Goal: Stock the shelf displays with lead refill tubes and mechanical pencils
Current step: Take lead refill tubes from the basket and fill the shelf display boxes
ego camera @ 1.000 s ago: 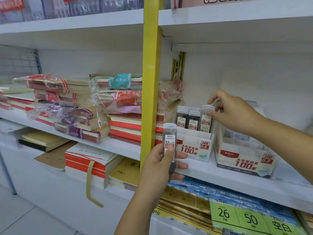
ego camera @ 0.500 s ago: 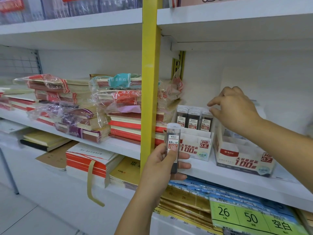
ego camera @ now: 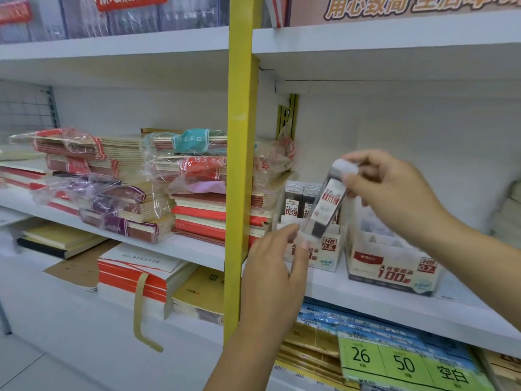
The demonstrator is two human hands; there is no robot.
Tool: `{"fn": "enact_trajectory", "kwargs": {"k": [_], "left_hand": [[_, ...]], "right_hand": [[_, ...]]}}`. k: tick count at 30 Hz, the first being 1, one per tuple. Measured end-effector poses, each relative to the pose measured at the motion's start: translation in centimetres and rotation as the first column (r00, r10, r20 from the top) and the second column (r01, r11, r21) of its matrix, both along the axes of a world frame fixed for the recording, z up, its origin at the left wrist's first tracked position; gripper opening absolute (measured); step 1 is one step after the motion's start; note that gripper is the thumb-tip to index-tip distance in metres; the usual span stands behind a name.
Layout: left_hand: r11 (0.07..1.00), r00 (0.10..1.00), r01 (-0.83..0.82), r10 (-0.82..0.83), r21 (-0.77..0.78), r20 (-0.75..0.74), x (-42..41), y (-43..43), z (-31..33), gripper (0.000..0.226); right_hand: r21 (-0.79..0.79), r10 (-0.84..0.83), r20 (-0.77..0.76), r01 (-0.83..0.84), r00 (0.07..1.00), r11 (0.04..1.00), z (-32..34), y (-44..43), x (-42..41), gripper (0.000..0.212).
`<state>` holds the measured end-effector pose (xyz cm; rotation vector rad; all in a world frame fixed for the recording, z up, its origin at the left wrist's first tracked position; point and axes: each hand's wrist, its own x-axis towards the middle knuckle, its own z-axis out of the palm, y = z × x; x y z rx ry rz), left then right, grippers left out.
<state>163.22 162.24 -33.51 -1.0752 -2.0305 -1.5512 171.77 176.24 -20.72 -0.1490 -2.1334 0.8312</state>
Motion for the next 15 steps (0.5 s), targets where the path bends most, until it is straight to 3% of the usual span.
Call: {"fn": "enact_trajectory", "kwargs": {"k": [3,8,11,15], "left_hand": [[0.984,0.964,-0.108,0.069,-0.142,-0.257,-0.4,0.8,-0.4,0.048],[0.921,0.957,-0.131,0.02,-0.366,-0.29,-0.7,1.6,-1.4,0.059],[0.927,0.959,-0.125,0.021,-0.354,-0.283,-0.9,1.7,-1.6,0.059],[0.942,0.955,-0.113,0.015,-0.317,-0.297,-1.0,1.6,-1.8,0.059]], "right_hand": [[0.229,-0.138,-0.077,0.152,0.988,0.962,1.2,1.5,0.0,0.014],[0.596,-0.309,0.051,0.219,0.95,0.773,0.4,2.4,-1.6,0.017],[0.61,-0.323,0.086,0.206,0.943,0.765,-0.2,3.2,-2.5,0.014],[0.402,-0.278,0.199,0.18,0.94,0.898,-0.1,4.4,-3.8,0.019]]}}
